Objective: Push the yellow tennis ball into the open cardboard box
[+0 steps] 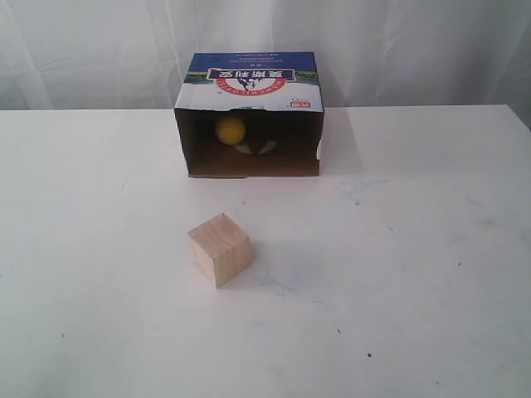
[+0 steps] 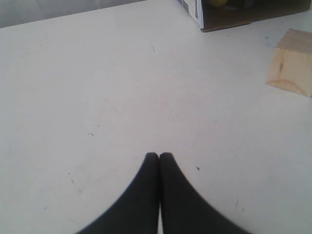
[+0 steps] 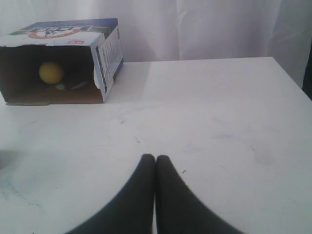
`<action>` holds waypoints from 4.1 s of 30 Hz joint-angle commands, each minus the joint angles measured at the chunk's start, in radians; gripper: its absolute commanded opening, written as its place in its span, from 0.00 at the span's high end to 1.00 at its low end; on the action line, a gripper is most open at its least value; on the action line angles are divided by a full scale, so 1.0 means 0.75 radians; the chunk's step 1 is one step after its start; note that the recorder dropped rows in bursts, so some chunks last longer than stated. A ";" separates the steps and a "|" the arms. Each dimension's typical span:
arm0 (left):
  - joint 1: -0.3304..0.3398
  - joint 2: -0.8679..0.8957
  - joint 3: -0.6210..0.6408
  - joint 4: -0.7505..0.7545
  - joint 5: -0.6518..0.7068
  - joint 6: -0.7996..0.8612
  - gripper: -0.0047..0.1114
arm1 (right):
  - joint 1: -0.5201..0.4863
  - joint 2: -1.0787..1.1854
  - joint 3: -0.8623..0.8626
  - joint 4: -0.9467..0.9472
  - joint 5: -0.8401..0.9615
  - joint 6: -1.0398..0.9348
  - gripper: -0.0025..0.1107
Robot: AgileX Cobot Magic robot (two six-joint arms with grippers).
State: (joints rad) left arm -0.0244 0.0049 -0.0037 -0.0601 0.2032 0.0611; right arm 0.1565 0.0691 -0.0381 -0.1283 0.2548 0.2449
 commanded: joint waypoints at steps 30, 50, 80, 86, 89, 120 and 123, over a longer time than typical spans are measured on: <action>0.004 -0.007 0.005 -0.003 -0.004 -0.012 0.96 | -0.007 -0.012 0.051 0.001 -0.040 -0.033 0.98; 0.004 -0.007 0.005 -0.003 -0.004 -0.012 0.96 | -0.007 -0.012 0.051 0.001 -0.070 -0.290 0.98; 0.004 -0.007 0.005 -0.004 -0.001 -0.012 0.96 | -0.102 -0.092 0.051 0.001 -0.058 -0.290 0.98; 0.004 -0.007 0.005 -0.004 -0.001 -0.012 0.96 | -0.237 -0.092 0.051 0.001 -0.058 -0.290 0.98; 0.004 -0.007 0.005 -0.004 -0.001 -0.012 0.96 | -0.284 -0.092 0.051 0.001 -0.058 -0.290 0.98; 0.004 -0.007 0.005 -0.004 0.003 -0.012 0.96 | -0.294 -0.092 0.051 0.001 -0.053 -0.290 0.98; 0.004 -0.007 0.005 -0.004 0.003 -0.012 0.96 | -0.294 -0.092 0.051 0.001 -0.053 -0.290 0.98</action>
State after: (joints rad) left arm -0.0244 0.0049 -0.0037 -0.0601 0.2032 0.0611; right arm -0.0581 0.0067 -0.0065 -0.1283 0.2151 0.0350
